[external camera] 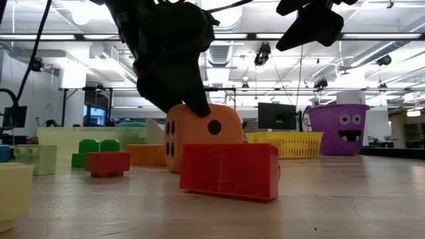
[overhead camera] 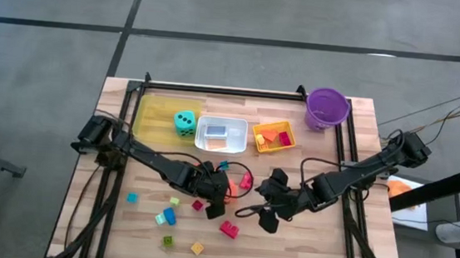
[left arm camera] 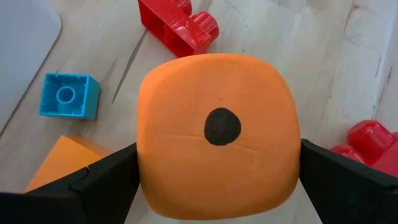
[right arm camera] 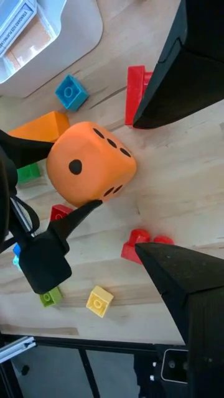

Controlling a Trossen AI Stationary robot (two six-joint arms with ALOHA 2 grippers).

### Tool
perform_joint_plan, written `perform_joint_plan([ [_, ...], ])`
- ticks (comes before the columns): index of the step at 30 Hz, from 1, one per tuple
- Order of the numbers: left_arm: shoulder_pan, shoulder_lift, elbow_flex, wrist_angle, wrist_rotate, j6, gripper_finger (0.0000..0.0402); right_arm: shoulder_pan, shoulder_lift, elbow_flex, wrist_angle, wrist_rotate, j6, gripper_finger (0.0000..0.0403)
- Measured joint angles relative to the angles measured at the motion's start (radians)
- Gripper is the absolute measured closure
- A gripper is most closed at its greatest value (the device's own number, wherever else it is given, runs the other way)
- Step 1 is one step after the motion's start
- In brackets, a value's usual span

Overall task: Pick & Place Toys
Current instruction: Put the orange dice into the yellow transparent bin

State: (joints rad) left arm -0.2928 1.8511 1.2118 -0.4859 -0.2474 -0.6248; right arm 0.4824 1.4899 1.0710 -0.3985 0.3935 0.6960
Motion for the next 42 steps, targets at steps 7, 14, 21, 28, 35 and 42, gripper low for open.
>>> perform_joint_plan([
  [7,0.000,0.000,-0.002,0.011,-0.001,0.069,0.0029,0.000,0.000,0.000,0.001,0.000,0.000,0.0094],
  [14,0.001,0.000,-0.005,0.012,0.001,0.105,0.0127,0.000,0.000,0.000,0.001,0.000,0.000,0.0094],
  [21,0.001,-0.004,-0.005,0.013,0.015,0.112,0.0127,0.000,0.000,0.000,0.000,0.000,0.000,0.0094],
  [28,0.002,-0.020,0.029,-0.034,0.060,0.123,0.0127,0.000,0.000,0.000,0.000,0.000,0.000,0.0094],
  [35,0.002,-0.127,0.038,-0.069,0.053,0.120,0.0127,0.000,0.000,-0.001,-0.002,0.000,0.000,0.0094],
  [42,0.023,-0.281,0.061,-0.358,-0.126,0.005,0.0127,0.000,0.000,-0.001,-0.001,0.000,0.000,0.0094],
])
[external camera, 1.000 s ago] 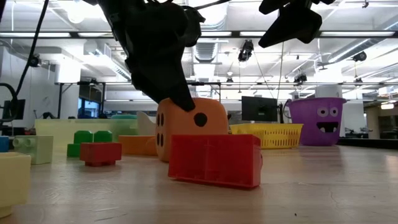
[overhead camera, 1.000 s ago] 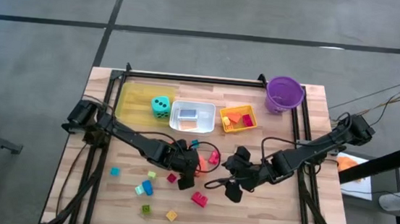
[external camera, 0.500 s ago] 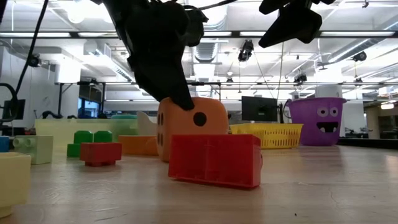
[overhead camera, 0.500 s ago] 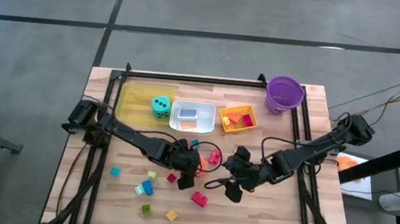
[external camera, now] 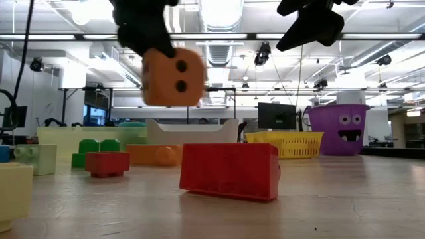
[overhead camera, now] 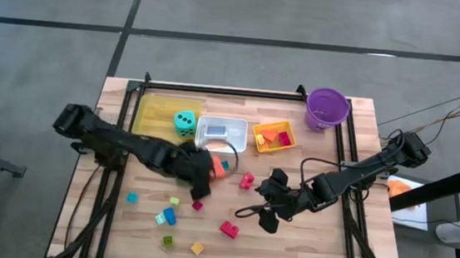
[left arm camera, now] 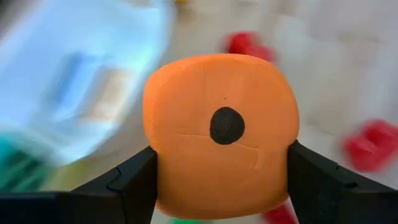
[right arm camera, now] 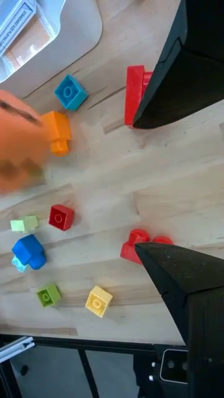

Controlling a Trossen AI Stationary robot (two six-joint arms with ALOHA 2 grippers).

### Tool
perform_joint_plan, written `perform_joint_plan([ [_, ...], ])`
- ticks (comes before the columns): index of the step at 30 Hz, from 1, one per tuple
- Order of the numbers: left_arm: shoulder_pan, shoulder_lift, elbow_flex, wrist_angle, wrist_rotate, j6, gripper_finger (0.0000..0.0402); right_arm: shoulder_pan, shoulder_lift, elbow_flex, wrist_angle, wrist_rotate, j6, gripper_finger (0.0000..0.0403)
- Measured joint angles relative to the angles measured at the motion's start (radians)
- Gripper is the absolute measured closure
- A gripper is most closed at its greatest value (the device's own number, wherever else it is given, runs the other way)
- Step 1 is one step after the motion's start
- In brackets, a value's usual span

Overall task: Pick & Place Toys
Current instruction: Put the orange dice into the yellow transparent bin

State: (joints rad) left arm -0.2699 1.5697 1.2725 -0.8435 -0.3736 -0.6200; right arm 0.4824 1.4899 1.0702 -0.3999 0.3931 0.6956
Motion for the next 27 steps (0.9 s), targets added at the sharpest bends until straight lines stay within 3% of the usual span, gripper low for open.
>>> perform_joint_plan([
  [4,0.030,-0.107,0.003,-0.129,-0.082,-0.101,0.0128,0.000,0.000,0.000,0.000,0.000,0.000,0.0094],
  [14,0.165,-0.296,0.007,-0.395,-0.147,-0.269,0.0128,0.000,0.000,0.000,-0.003,0.000,-0.007,0.0094],
  [21,0.398,-0.318,0.002,-0.586,-0.165,-0.324,0.0128,0.000,0.000,0.000,-0.005,-0.002,-0.008,0.0094],
  [27,0.593,-0.310,-0.004,-0.567,-0.158,-0.287,0.0128,-0.002,0.000,0.000,-0.004,-0.004,-0.017,0.0094],
])
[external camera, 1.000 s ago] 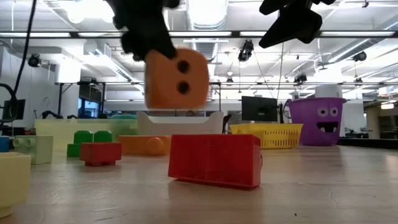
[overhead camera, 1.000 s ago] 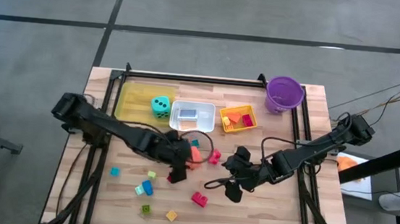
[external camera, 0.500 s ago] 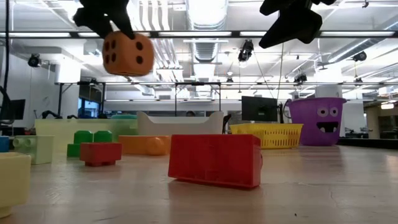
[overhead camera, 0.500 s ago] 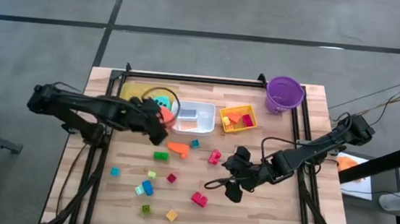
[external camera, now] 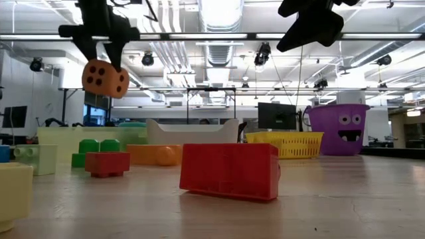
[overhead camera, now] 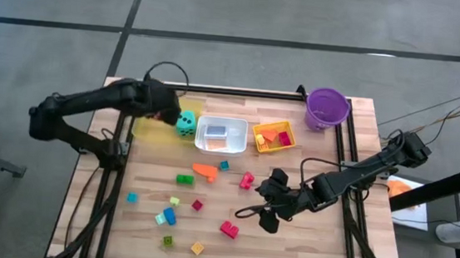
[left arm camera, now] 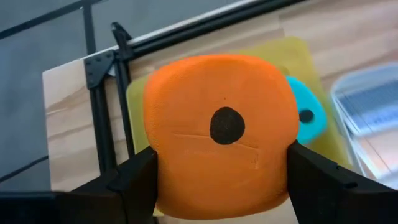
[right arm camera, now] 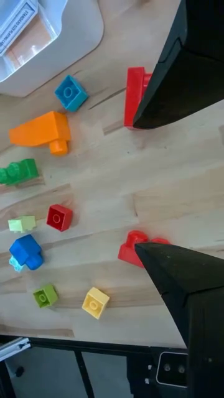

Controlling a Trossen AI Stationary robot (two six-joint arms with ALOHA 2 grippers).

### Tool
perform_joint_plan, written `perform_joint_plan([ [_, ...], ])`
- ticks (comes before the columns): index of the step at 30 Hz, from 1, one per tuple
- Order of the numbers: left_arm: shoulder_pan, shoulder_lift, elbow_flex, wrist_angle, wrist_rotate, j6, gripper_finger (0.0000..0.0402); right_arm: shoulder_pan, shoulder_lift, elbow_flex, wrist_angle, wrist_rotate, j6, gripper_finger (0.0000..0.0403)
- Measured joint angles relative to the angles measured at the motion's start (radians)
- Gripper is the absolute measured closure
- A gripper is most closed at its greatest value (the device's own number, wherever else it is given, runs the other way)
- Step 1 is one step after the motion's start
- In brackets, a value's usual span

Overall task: Pick & Place Toys
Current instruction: Put the orange dice into the yellow transparent bin

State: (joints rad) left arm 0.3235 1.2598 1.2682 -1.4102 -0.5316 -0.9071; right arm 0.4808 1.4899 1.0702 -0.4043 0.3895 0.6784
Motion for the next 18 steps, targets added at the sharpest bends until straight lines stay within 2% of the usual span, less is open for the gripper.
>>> perform_joint_plan([
  [7,0.111,0.000,-0.056,0.089,0.010,0.049,0.0128,0.000,0.000,0.000,-0.001,0.000,-0.002,0.0094],
  [18,0.168,0.001,-0.244,0.235,0.071,0.062,0.0128,-0.001,0.000,0.000,0.005,0.000,0.000,0.0094],
])
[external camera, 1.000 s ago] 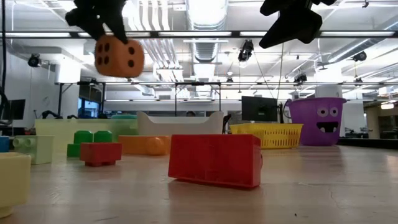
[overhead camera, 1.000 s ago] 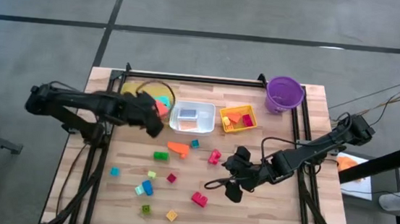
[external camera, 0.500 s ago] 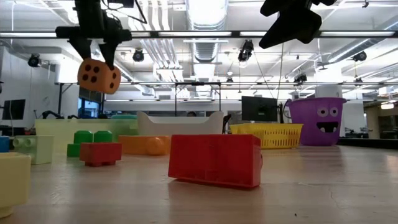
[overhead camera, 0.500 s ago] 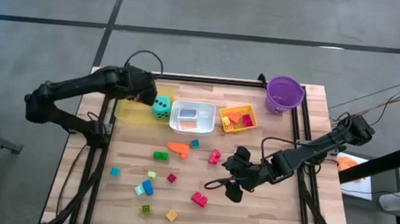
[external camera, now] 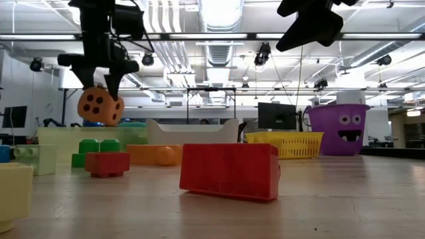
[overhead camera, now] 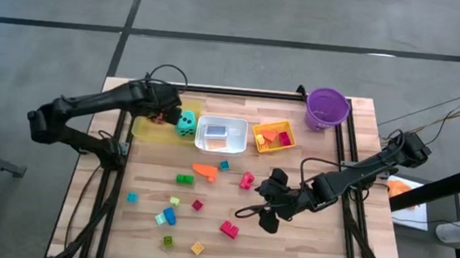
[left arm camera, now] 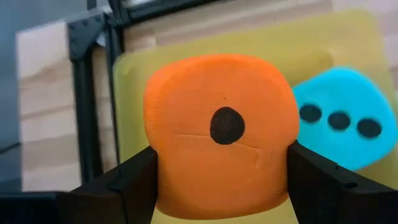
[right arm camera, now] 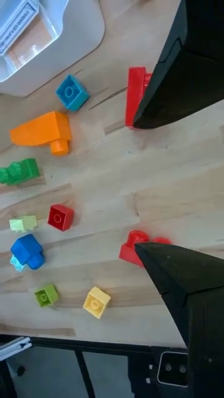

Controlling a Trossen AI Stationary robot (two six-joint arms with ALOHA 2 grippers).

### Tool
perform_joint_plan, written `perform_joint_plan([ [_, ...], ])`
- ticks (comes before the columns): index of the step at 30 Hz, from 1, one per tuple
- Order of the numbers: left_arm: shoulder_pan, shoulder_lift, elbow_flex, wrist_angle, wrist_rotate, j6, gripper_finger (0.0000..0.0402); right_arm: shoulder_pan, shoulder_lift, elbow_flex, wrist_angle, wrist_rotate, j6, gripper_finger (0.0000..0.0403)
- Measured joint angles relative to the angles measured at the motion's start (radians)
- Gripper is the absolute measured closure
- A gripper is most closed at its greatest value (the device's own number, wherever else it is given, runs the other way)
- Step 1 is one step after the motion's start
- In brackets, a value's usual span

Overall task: Pick & Place Toys
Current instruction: Put the orange dice into the yellow transparent bin

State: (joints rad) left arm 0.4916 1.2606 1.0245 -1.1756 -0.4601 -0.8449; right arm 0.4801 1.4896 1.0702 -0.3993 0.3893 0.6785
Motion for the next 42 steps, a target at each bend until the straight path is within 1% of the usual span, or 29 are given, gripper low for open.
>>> perform_joint_plan([
  [8,0.040,0.000,-0.133,0.136,0.040,-0.016,0.0128,0.000,0.000,0.000,0.020,0.000,-0.001,0.0094],
  [13,0.071,-0.002,-0.183,0.196,0.080,-0.036,0.0128,0.000,0.000,0.000,0.021,0.000,-0.001,0.0094],
  [18,0.075,-0.002,-0.217,0.287,0.087,-0.046,0.0128,0.000,0.000,0.000,0.021,-0.002,-0.001,0.0094],
  [36,0.076,-0.003,-0.293,0.344,0.085,-0.054,0.0128,0.000,0.000,0.000,0.023,-0.005,0.002,0.0094],
  [42,0.076,-0.005,-0.303,0.353,0.084,-0.082,0.0128,0.000,0.000,0.000,0.024,-0.005,0.002,0.0094],
])
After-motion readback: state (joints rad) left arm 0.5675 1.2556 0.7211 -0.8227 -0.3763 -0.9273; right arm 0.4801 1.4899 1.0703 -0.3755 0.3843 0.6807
